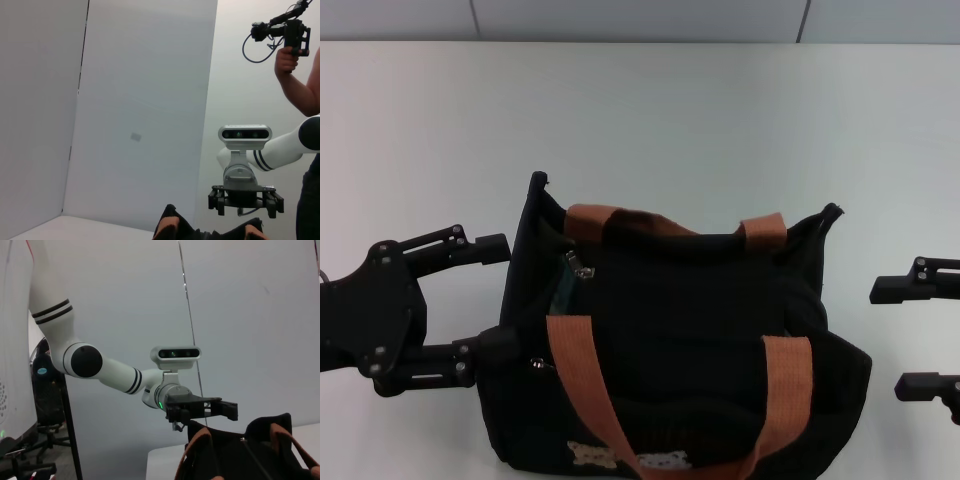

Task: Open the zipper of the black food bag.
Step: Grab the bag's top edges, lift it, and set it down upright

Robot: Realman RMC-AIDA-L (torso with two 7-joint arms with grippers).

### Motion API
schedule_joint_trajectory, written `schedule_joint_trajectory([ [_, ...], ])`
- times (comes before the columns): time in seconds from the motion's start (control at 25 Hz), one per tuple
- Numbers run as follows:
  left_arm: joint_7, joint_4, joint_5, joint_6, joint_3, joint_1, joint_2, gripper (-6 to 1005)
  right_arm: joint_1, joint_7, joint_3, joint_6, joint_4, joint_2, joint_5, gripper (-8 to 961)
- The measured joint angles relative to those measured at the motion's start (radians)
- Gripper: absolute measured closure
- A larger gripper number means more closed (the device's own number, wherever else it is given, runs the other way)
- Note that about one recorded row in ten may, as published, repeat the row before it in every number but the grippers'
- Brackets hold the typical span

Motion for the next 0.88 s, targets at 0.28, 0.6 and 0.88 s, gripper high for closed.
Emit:
schedule_joint_trajectory([
  [0.28,-0.001,-0.003,0.0,-0.001,-0.001,0.0,0.0,172,0.001,0.0,-0.001,0.0,-0.001,0.002,-0.001,199],
  [0.6,0.007,-0.024,0.006,-0.008,-0.001,0.0,-0.002,177,-0.007,0.0,0.022,0.022,0.006,0.005,0.009,199],
  [0.88,0.06,-0.092,0.031,-0.038,-0.002,0.041,0.002,182,-0.016,0.0,0.07,0.038,0.008,0.013,0.014,199],
])
